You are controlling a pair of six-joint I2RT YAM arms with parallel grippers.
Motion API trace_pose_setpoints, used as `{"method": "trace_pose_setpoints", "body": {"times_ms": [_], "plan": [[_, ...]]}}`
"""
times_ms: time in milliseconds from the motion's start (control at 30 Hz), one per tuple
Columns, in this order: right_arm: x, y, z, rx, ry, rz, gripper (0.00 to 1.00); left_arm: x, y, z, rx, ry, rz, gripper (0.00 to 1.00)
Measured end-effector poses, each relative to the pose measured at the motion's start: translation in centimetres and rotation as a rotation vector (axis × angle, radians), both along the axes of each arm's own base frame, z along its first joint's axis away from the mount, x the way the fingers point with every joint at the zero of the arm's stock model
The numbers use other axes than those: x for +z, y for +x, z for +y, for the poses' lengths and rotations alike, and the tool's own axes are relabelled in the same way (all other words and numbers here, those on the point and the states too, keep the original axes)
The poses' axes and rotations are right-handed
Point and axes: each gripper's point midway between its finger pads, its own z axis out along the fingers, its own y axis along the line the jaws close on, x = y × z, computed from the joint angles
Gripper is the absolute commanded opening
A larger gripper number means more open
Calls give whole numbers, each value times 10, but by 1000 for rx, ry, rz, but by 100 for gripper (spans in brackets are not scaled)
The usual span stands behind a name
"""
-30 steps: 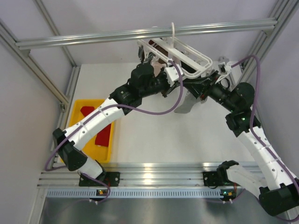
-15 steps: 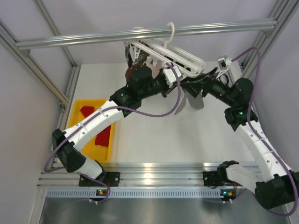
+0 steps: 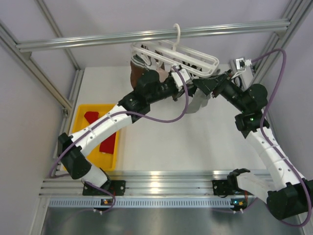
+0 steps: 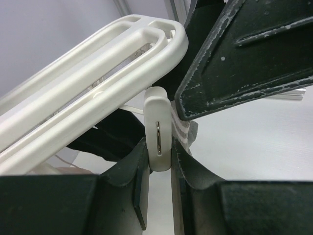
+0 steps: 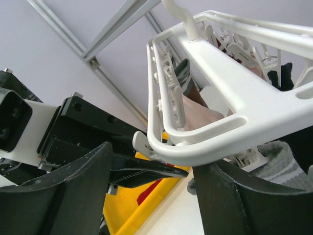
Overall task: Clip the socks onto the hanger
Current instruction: Open the clamp at the hanger.
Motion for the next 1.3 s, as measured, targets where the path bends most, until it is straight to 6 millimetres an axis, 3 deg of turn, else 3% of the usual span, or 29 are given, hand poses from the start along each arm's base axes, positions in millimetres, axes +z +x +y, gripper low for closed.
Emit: {"method": "trace_pose_setpoints", "body": {"times_ms": [67, 200, 400, 467, 667, 700, 767, 833, 900, 967, 1100, 1167, 1200, 1233, 1300], "plan": [[0, 3, -2, -20, 20, 12, 57, -3, 2, -3, -1, -5, 13, 0], [-1, 8, -5, -46, 54, 29, 55, -5, 4, -7, -3, -10, 36, 0], [-1, 8, -5, -45, 83, 30, 67, -5, 5, -12, -12, -13, 49, 0], [0, 8, -5, -42, 88, 26, 65, -5, 5, -12, -15, -12, 51, 0], [-1, 10, -5, -48, 84, 23, 44, -4, 4, -14, -25, -11, 51, 0], [-2, 11, -5, -51, 82, 24, 34, -4, 4, -14, -25, -11, 51, 0], [-5, 13, -5, -54, 76, 23, 27, -5, 4, -13, -24, -6, 55, 0], [-6, 13, -5, -59, 72, 21, 12, -7, 5, -13, -23, -1, 57, 0], [-6, 14, -6, -65, 69, 16, 1, -7, 5, -13, -22, 2, 57, 4], [-5, 15, -7, -72, 68, 6, 0, -7, 5, -13, -21, 3, 53, 10], [-5, 16, -7, -75, 65, -3, 0, -7, 6, -13, -17, 5, 50, 13], [-7, 16, -7, -74, 65, -5, 0, -9, 6, -12, -16, 6, 51, 29], [-7, 16, -7, -73, 65, -4, 0, -9, 6, -12, -14, 7, 50, 43], [-6, 16, -7, -73, 66, -9, 0, -10, 5, -12, -19, 9, 48, 50], [-5, 17, -8, -76, 68, -14, 0, -15, -4, -15, -43, 20, 66, 54]]}}
